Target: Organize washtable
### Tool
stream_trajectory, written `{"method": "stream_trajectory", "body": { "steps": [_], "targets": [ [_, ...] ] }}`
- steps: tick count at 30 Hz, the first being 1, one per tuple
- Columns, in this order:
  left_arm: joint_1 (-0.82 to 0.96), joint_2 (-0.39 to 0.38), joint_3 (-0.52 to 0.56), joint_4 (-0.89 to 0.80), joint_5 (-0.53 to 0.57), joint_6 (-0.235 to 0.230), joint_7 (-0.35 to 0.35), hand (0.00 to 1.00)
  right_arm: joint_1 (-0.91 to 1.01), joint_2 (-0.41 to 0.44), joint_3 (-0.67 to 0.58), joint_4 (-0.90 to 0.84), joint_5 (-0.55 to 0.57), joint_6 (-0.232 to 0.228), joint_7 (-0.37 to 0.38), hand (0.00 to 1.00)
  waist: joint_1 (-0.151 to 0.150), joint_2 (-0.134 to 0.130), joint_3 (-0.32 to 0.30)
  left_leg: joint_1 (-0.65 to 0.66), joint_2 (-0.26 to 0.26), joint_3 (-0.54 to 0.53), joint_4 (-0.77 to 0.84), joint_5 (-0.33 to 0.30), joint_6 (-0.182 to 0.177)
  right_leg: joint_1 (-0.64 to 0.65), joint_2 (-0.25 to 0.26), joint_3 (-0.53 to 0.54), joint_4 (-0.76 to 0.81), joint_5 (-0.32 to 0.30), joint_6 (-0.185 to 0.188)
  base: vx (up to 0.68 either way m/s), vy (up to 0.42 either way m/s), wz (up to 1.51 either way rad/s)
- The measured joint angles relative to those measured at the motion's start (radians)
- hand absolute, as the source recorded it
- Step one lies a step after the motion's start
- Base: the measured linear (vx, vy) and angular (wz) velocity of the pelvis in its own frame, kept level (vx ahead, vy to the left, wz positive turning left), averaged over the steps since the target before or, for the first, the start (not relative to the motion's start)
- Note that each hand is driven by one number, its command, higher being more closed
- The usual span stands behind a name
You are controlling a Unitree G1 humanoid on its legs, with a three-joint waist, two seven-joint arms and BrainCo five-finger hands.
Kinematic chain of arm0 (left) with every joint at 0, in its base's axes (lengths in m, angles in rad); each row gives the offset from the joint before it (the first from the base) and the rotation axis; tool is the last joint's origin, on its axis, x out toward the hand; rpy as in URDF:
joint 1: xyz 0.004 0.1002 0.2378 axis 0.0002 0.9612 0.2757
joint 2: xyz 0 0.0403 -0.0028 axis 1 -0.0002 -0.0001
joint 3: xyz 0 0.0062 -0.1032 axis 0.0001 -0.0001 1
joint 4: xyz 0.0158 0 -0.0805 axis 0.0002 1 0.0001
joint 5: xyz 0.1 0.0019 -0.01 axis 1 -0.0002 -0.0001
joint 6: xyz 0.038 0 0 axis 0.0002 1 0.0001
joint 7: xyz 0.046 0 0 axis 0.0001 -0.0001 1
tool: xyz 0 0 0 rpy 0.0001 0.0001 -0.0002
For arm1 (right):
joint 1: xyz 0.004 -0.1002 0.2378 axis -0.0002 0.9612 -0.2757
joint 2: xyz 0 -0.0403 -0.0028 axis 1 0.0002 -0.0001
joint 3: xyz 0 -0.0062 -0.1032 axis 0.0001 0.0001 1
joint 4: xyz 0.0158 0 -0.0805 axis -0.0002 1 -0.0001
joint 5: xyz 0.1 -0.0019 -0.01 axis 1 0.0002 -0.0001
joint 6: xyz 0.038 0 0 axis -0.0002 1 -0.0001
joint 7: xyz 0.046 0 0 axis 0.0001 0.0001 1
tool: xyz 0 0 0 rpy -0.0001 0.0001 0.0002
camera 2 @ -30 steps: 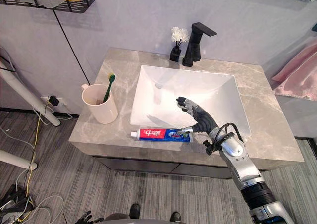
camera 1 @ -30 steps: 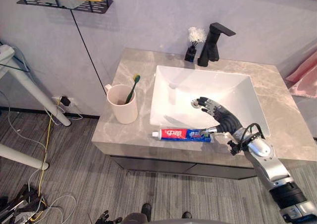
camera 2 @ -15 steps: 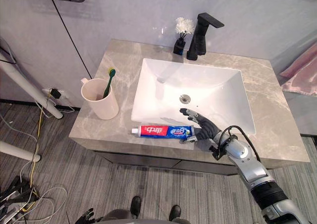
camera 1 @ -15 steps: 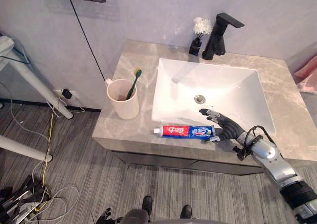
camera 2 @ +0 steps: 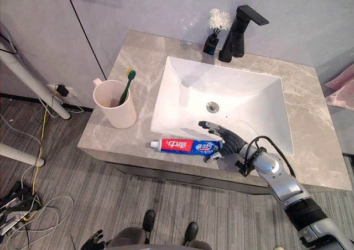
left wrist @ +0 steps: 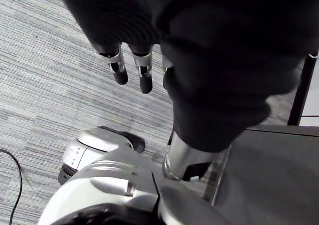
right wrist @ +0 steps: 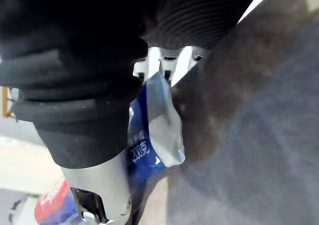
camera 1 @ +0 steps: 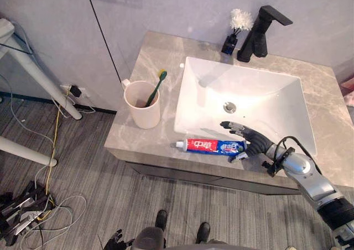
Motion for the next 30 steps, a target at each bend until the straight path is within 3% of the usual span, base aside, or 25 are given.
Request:
{"method": "stream_trajectory", "body": {
  "steps": [9, 22, 27, 30],
  "targets": [
    [-0.004, 0.007, 0.000, 0.000, -0.005, 0.000, 0.000, 0.00, -0.026, -0.002, 0.012, -0.007, 0.000, -0.002, -0.027, 1.00, 0.005, -0.014, 0.013, -0.004, 0.001, -0.008, 0.000, 0.000, 0.000, 0.000, 0.002, -0.006, 0.000, 0.000, 0.000, 0.00, 0.000, 0.02],
    [-0.004, 0.006, 0.006, -0.005, -0.025, 0.004, 0.002, 0.00, -0.035, 0.004, 0.005, -0.007, -0.001, 0.009, -0.029, 1.00, 0.004, -0.015, 0.016, 0.016, 0.003, -0.016, 0.000, -0.001, -0.001, 0.017, 0.000, -0.017, 0.011, 0.000, 0.000, 0.01, 0.003, 0.03],
    [0.000, -0.019, 0.100, -0.012, -0.115, 0.006, 0.023, 0.00, 0.019, 0.050, -0.228, -0.006, -0.008, 0.018, -0.039, 1.00, -0.004, -0.014, 0.015, 0.026, -0.001, 0.000, 0.000, -0.001, -0.001, 0.018, -0.006, -0.003, 0.020, 0.000, 0.000, -0.04, 0.013, -0.09],
    [0.011, -0.056, 0.188, -0.078, -0.191, 0.005, 0.058, 0.00, 0.040, 0.067, -0.418, -0.004, -0.006, 0.023, -0.105, 1.00, -0.018, -0.011, 0.006, 0.026, -0.005, 0.000, 0.003, 0.000, -0.001, 0.018, -0.010, -0.004, 0.019, 0.000, 0.000, -0.05, 0.005, -0.04]
  ]
}}
